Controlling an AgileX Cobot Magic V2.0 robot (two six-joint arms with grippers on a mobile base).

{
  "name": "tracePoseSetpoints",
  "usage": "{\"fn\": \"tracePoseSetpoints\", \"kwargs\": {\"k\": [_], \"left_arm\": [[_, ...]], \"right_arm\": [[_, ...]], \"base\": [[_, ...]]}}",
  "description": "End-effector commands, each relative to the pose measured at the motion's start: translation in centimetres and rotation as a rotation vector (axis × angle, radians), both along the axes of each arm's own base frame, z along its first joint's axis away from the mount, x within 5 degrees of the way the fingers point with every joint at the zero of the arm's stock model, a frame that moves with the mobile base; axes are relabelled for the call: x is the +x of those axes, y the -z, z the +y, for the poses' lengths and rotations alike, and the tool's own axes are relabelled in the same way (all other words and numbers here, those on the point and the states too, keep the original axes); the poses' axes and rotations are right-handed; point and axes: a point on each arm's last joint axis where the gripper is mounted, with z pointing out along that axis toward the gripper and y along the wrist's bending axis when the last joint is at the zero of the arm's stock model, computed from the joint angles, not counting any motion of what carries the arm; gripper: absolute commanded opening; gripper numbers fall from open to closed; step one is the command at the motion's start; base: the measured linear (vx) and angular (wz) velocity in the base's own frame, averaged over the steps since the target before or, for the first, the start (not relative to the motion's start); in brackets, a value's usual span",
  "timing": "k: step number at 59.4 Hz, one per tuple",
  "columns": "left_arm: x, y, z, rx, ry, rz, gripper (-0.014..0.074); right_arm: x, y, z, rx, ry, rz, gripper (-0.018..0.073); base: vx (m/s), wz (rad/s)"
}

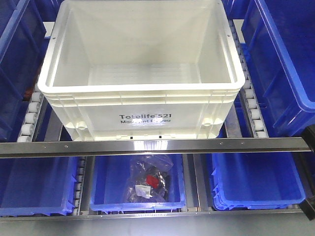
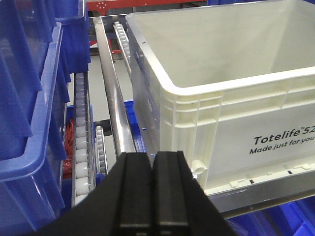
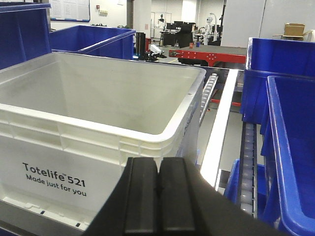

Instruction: Place moving items into box and shelve

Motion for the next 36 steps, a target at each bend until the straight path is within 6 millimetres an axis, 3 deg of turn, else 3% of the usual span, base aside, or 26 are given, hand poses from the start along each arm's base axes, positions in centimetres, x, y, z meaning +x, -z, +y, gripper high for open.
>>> {"fn": "tracePoseSetpoints", "kwargs": {"k": [1, 17, 28, 36], "left_arm": [[0.1, -1.5, -0.1, -0.024, 0.013, -0.085, -0.0022], [-0.4, -1.1, -0.1, -0.024, 0.016, -0.133, -0.0022], [-1.1, 3.8, -0.1, -0.046, 0.041, -0.283, -0.0022], [-0.5, 7.0, -0.4, -0.051, 0.052, -0.253, -0.0022]], "right_arm": [[0.0, -1.7, -0.2, 0.029, 0.019, -0.097, -0.0015], [0.0, -1.7, -0.2, 0.029, 0.019, -0.097, -0.0015], [0.0, -1.7, -0.2, 0.029, 0.019, -0.097, -0.0015], [0.0, -1.7, -0.2, 0.029, 0.019, -0.098, -0.0015]], "base": [[0.00, 0.00], [0.00, 0.00], [0.00, 0.00], [0.00, 0.00]]}}
